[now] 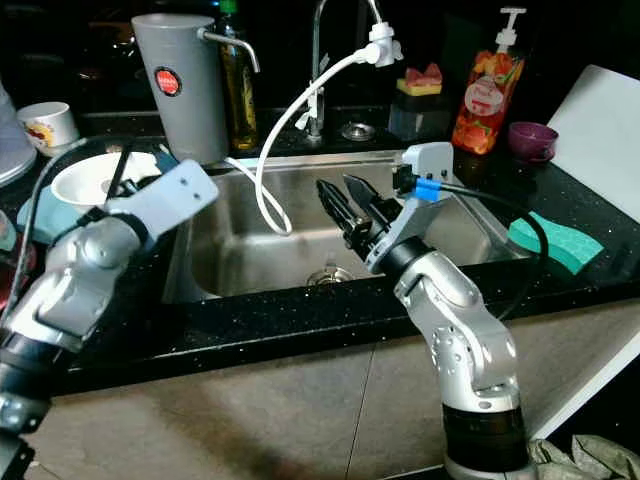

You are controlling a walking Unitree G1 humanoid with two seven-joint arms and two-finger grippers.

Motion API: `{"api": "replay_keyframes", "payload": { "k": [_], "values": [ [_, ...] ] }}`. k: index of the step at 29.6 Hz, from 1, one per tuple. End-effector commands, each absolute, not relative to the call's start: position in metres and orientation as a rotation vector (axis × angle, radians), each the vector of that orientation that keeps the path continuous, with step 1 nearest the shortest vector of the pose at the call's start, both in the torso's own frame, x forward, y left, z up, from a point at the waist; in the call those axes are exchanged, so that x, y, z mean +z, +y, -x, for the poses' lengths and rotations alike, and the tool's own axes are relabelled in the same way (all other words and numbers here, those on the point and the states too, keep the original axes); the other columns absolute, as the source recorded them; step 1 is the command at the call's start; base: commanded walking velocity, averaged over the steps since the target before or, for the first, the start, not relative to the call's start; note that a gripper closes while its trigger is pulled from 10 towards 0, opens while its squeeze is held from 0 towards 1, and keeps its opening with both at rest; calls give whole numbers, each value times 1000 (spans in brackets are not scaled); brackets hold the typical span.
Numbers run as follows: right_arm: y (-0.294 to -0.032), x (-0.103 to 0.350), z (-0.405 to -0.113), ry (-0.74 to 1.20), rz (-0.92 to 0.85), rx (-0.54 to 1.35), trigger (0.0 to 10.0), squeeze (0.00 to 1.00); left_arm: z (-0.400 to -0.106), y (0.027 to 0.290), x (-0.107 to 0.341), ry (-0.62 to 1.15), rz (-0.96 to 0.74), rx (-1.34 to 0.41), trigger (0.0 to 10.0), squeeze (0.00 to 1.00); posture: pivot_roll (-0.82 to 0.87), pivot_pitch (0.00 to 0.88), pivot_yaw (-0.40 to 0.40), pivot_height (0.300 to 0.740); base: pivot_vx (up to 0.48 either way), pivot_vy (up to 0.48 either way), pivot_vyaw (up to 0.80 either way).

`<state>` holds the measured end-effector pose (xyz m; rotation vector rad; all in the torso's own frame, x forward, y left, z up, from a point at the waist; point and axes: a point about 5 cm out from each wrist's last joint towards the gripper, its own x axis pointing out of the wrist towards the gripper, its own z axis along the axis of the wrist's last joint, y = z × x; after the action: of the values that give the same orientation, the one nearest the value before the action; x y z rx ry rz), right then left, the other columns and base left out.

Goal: Kitchen organization

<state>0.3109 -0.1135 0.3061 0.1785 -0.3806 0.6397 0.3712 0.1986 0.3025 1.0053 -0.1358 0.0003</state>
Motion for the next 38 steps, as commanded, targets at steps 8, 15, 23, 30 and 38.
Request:
{"api": "replay_keyframes", "payload": {
  "k": [8, 15, 23, 30, 38],
  "values": [
    [-111, 307, -308, -387, -181, 645, 10000, 0, -379, 198, 304, -151, -1045, 13, 10000, 0, 44, 180, -34, 740, 0, 0, 0],
    [-111, 307, -309, -386, -183, 647, 10000, 0, -384, 207, 297, -126, -1058, 36, 3490, 0, 44, 176, -38, 740, 0, 0, 0],
    [-111, 307, -309, -387, -181, 649, 10000, 0, -387, 211, 291, -110, -1062, 41, 0, 0, 42, 171, -42, 740, 0, 0, 0],
    [-111, 308, -309, -387, -181, 652, 10000, 0, -386, 209, 300, -200, -1086, 86, 0, 0, 42, 167, -48, 740, 0, 0, 0],
    [-111, 308, -310, -392, -186, 644, 10000, 0, -381, 208, 321, -352, -960, 145, 10000, 0, 42, 165, -50, 740, 0, 0, 0]
  ]
}}
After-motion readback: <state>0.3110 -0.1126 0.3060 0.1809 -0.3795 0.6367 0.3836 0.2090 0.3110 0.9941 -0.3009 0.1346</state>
